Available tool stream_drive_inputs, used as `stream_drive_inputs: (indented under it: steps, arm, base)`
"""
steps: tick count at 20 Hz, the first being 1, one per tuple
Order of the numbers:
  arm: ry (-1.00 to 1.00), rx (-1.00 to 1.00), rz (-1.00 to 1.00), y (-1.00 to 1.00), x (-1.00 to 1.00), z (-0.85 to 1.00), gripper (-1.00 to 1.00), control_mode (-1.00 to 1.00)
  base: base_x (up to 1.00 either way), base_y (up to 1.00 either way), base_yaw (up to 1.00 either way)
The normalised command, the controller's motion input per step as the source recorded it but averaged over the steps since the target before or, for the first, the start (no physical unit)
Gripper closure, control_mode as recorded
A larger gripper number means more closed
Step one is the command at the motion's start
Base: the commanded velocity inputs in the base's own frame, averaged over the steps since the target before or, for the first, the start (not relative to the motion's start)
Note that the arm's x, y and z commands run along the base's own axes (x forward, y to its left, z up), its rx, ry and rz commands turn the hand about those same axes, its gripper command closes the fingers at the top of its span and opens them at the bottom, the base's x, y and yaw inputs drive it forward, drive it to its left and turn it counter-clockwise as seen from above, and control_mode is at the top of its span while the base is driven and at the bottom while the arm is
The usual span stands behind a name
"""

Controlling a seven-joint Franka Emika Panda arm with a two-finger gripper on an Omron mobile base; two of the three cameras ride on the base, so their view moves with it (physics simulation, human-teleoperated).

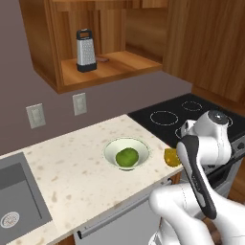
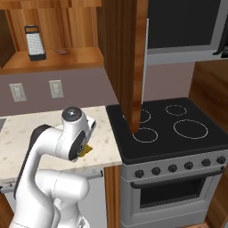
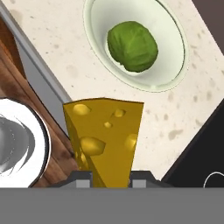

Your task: Pick the cheese from the fridge and the cheese grater from the cabinet and place them next to the salad bowl.

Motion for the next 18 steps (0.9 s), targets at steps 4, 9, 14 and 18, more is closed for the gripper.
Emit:
stream_drive_inputs:
  steps: [4,9,14,18]
  arm:
    - [-0.02,0.03,0.0,0.0,0.13,-0.46,1.0,-1.0]
    - [-0.03,0.05,0.0,0.0,0.03,-0.47,1.0,-1.0]
    - [-0.25,-0.02,0.0,0.06,0.07,-0.31,1.0,-1.0]
    - [-0.12,0.02,0.0,0.0,0.18,-0.12,1.0,-1.0]
  base:
    - [0.0,0.0,0.0]
    - [0.0,0.0,0.0]
    - [0.0,0.0,0.0]
    - [0.0,0.0,0.0]
